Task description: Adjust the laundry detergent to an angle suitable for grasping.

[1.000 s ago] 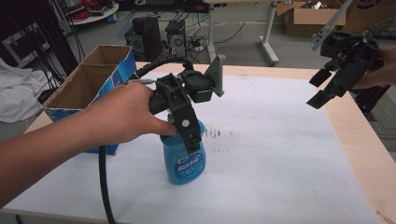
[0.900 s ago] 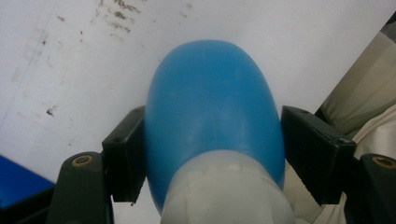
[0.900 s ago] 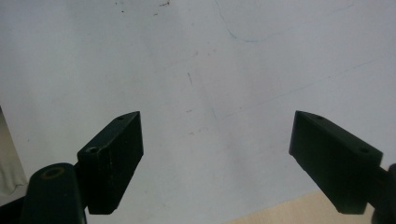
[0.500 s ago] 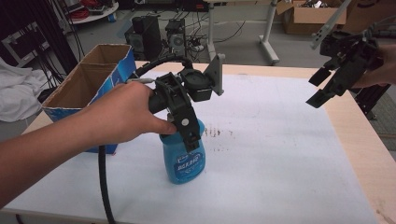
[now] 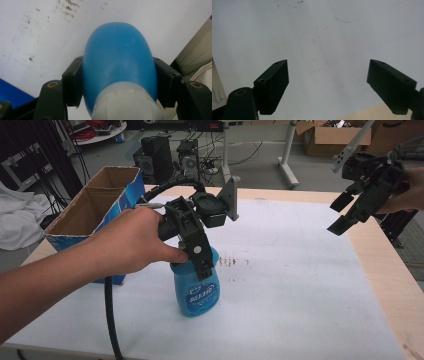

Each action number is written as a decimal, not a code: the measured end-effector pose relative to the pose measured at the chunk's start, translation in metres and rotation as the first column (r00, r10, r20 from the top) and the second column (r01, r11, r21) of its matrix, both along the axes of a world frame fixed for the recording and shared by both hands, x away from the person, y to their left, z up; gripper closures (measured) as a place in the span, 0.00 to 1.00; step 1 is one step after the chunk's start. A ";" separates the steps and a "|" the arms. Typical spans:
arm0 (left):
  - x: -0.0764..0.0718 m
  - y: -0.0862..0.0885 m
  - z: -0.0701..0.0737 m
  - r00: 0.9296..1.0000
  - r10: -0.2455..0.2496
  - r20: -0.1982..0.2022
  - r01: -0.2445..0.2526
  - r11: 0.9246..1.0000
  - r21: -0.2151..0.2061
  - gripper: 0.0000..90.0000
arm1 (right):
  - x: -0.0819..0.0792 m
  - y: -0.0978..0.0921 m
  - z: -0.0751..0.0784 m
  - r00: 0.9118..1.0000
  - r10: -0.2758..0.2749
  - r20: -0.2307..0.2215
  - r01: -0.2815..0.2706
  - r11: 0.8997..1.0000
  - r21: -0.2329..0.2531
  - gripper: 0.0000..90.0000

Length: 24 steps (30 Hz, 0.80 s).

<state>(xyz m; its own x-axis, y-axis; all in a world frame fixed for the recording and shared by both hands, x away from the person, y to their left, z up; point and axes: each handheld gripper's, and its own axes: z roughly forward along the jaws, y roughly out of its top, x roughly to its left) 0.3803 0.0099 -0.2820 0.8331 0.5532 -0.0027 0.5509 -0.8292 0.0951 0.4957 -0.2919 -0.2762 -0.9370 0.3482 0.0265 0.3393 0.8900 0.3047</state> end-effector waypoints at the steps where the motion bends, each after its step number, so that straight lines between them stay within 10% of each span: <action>1: 0.000 0.000 0.000 1.000 -0.002 0.003 0.002 1.000 -0.001 0.41 | 0.000 0.000 0.000 1.000 -0.001 0.000 0.001 1.000 -0.001 0.20; 10: -0.001 0.001 0.007 1.000 0.003 0.023 -0.003 1.000 -0.012 0.41 | 0.000 0.000 0.000 1.000 -0.005 -0.004 0.005 1.000 -0.002 0.20; 24: 0.006 0.027 0.088 0.986 0.149 0.079 -0.142 0.986 -0.085 0.42 | -0.001 0.001 0.001 1.000 -0.001 -0.001 0.001 1.000 -0.004 0.20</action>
<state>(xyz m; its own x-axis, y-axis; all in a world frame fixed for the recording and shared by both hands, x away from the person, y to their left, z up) 0.3867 0.0369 -0.1938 0.7428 0.6693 0.0162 0.6522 -0.7288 0.2087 0.4952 -0.2908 -0.2757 -0.9366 0.3493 0.0264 0.3407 0.8908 0.3007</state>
